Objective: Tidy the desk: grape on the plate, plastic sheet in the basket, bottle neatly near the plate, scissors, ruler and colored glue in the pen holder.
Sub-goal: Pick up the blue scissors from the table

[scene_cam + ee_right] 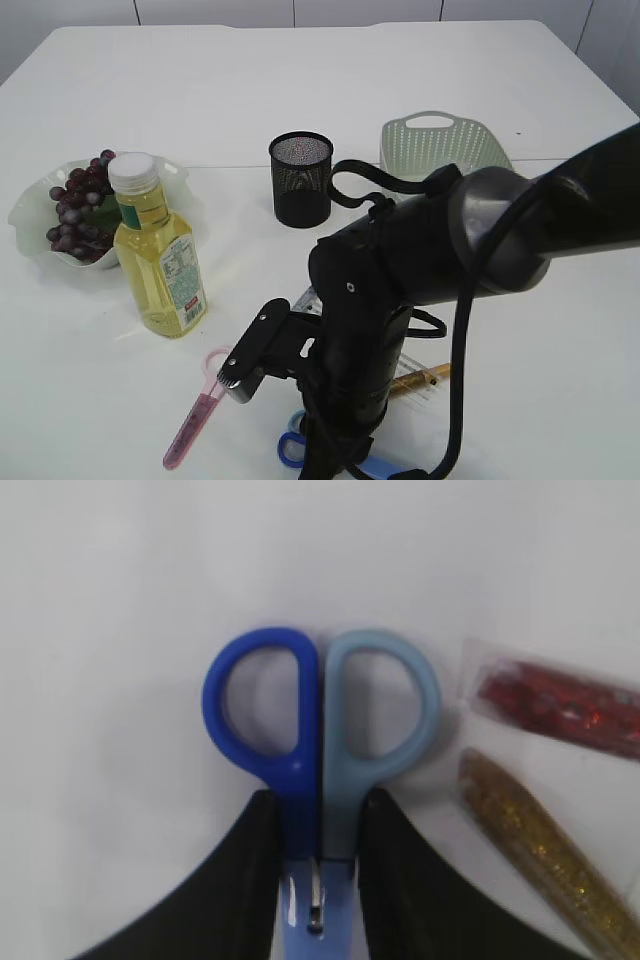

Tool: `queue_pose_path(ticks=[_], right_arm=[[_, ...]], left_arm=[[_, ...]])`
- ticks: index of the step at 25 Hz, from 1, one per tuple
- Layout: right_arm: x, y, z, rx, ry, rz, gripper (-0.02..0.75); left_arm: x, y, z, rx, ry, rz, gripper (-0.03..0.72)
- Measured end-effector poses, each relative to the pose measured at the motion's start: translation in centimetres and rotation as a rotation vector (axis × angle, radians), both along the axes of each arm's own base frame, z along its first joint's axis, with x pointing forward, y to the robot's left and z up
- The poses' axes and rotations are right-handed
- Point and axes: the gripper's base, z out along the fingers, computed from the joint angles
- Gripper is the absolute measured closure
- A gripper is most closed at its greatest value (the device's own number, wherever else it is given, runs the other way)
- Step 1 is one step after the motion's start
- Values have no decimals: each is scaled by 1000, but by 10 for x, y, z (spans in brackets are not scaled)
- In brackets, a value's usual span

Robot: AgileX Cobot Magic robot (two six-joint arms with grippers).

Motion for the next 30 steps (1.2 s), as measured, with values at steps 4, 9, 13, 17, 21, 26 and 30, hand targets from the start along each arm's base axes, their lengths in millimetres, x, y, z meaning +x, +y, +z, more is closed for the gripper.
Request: queue_pose_path(ticks=[4,9,13,17,21,26,30], right_arm=[[-1,-1,7,2,0,2,561],[-2,-2,19,18,-14,1,561],[-3,-3,34,50,-44,0,564],[-1,0,53,90,-83,1,566],[5,5,65,121,-113,1,566],[6,7,68,127,-118,2,567],[8,9,72,135,-126,2,567]], left_arm=[[0,0,0,-1,-2,0,246],[0,0,0,-1,-2,0,246],[0,0,0,-1,-2,0,246],[0,0,0,-1,-2,0,246],[0,0,0,-1,-2,0,246],[0,0,0,-1,-2,0,246],[0,0,0,-4,0,0,246]])
